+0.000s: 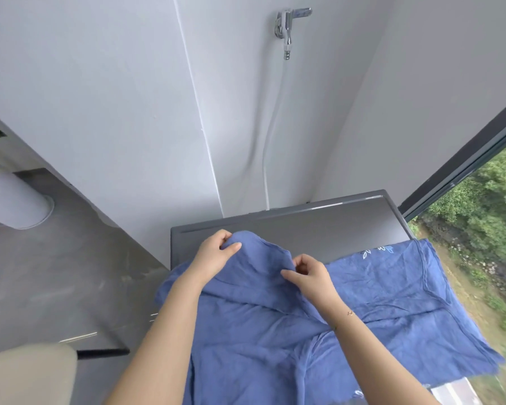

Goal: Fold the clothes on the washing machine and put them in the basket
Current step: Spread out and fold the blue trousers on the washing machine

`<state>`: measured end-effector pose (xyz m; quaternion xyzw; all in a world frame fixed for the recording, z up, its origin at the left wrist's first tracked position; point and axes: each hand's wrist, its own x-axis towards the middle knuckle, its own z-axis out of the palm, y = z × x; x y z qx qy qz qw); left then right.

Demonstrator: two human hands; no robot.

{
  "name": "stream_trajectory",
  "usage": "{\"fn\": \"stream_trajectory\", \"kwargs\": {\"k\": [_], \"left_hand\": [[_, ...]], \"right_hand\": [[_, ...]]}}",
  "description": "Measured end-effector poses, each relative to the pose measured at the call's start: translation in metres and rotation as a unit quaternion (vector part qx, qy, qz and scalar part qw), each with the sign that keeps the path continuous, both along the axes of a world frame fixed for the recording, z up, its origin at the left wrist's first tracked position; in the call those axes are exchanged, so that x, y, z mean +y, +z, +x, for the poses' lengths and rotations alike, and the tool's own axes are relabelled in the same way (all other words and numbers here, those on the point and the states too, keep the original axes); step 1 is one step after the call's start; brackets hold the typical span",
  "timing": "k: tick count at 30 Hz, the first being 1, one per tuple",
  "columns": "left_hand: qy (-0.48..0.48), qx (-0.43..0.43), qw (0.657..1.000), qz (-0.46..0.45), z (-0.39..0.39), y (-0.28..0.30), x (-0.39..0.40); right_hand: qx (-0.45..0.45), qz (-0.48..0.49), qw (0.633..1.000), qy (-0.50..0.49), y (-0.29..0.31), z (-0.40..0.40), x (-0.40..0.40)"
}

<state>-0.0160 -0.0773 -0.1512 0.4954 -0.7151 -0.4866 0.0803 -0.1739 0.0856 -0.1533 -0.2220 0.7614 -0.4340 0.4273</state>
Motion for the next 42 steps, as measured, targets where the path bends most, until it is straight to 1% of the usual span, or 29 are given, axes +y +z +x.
{"fn": "stream_trajectory", "kwargs": {"k": [1,3,4,7,10,13,15,18,22,24,26,28,30,31,32,34,35,36,37,39,41,42], "left_hand": [[-0.005,0.034,0.999,0.011,0.009,0.011,0.003],[-0.019,0.079,0.996,0.024,0.027,0.028,0.010],[-0.022,0.096,0.995,0.036,0.037,0.037,0.015],[-0.030,0.128,0.987,0.097,0.067,0.049,0.034],[-0.050,0.138,0.974,0.175,0.093,0.046,0.055],[-0.071,0.105,0.963,0.239,0.114,0.033,0.073],[-0.109,0.062,0.956,0.267,0.124,0.020,0.083],[-0.143,-0.002,0.955,0.260,0.137,0.005,0.094],[-0.110,-0.019,0.965,0.237,0.140,0.000,0.104],[-0.076,0.006,0.975,0.208,0.137,0.000,0.110],[-0.036,0.048,0.985,0.163,0.134,-0.001,0.114],[0.006,0.094,0.986,0.137,0.134,0.002,0.117],[0.038,0.120,0.985,0.120,0.135,0.004,0.117],[0.055,0.122,0.985,0.111,0.136,0.005,0.116],[0.069,0.122,0.985,0.103,0.136,0.004,0.114],[0.079,0.092,0.989,0.085,0.136,-0.002,0.110],[0.070,0.063,0.993,0.073,0.135,-0.004,0.110],[0.051,0.033,0.996,0.060,0.134,-0.006,0.110],[0.025,0.002,0.999,0.043,0.132,-0.009,0.112],[-0.023,-0.048,0.999,0.005,0.127,-0.013,0.118],[-0.047,-0.072,0.996,-0.011,0.121,-0.013,0.123],[-0.054,-0.069,0.996,-0.021,0.117,-0.011,0.126]], "right_hand": [[-0.059,-0.037,0.998,-0.009,0.003,0.001,0.002],[-0.165,-0.102,0.981,-0.024,0.010,0.001,0.008],[-0.201,-0.124,0.971,-0.028,0.013,0.001,0.011],[-0.239,-0.152,0.959,-0.002,0.022,0.000,0.022],[-0.246,-0.131,0.957,0.074,0.024,-0.003,0.036],[-0.211,-0.069,0.962,0.161,0.022,-0.003,0.050],[-0.191,-0.023,0.959,0.209,0.017,-0.002,0.059],[-0.163,0.021,0.952,0.259,0.010,0.002,0.069],[-0.116,0.052,0.947,0.296,0.006,0.009,0.074],[-0.096,0.054,0.951,0.290,0.006,0.014,0.074],[-0.075,0.036,0.960,0.267,0.005,0.015,0.073],[-0.062,0.002,0.971,0.231,0.006,0.019,0.071],[-0.068,-0.043,0.978,0.190,0.008,0.023,0.064],[-0.052,-0.051,0.983,0.168,0.008,0.025,0.058],[-0.015,-0.046,0.987,0.152,0.005,0.027,0.051],[0.094,0.000,0.983,0.157,-0.003,0.031,0.037],[0.155,0.036,0.972,0.174,-0.008,0.033,0.032],[0.194,0.066,0.960,0.189,-0.013,0.035,0.029],[0.213,0.093,0.953,0.195,-0.017,0.037,0.029],[0.224,0.115,0.949,0.187,-0.022,0.040,0.031],[0.223,0.114,0.952,0.176,-0.023,0.043,0.034],[0.222,0.107,0.954,0.169,-0.024,0.043,0.035]]}}
